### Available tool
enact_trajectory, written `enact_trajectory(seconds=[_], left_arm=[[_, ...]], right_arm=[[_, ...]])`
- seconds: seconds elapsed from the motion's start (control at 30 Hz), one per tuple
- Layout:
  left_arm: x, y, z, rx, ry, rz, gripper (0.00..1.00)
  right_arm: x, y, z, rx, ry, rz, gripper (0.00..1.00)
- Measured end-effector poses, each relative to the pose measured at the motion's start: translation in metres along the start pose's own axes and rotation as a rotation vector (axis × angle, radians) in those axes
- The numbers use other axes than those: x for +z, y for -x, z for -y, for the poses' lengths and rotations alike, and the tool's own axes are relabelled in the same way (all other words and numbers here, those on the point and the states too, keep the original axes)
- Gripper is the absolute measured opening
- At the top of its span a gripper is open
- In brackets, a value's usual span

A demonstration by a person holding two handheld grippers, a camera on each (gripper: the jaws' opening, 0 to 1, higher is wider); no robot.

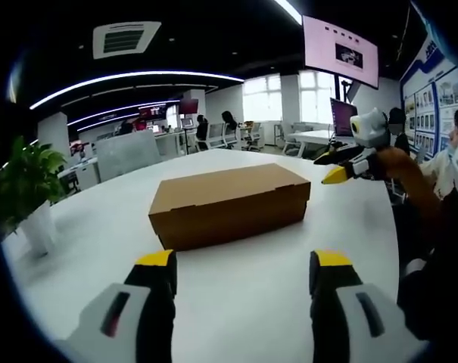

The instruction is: Operate the shoe box by opening the lid, removing the specified soft item, and placing it in the target area until the item is outside and the box remains undamaged.

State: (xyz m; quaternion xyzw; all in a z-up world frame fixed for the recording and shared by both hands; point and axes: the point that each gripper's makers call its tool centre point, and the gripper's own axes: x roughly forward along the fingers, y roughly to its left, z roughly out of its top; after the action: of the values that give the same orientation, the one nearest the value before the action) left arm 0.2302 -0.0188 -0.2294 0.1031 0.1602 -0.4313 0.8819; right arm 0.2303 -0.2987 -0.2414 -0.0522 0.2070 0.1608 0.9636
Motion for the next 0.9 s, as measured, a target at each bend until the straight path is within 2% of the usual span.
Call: enact_trajectory(seconds=[0.43,0.7,0.9], left_arm=[[-0.001,0.001,-0.002,0.008,-0.017,-0.002,0.72],[-0.001,0.0,-0.002,0.011,-0.015,-0.003,0.73],[-0.002,0.001,0.0,0.006,-0.028,-0.008,0.71]], right_arm=[[0.0,-0.004,-0.001,0.0,0.001,-0.007,0.82],[0.008,-0.014,0.003,0.019,0.003,-0.008,0.81],[0.007,-0.018,0.0,0.029,-0.004,-0.007,0.81]])
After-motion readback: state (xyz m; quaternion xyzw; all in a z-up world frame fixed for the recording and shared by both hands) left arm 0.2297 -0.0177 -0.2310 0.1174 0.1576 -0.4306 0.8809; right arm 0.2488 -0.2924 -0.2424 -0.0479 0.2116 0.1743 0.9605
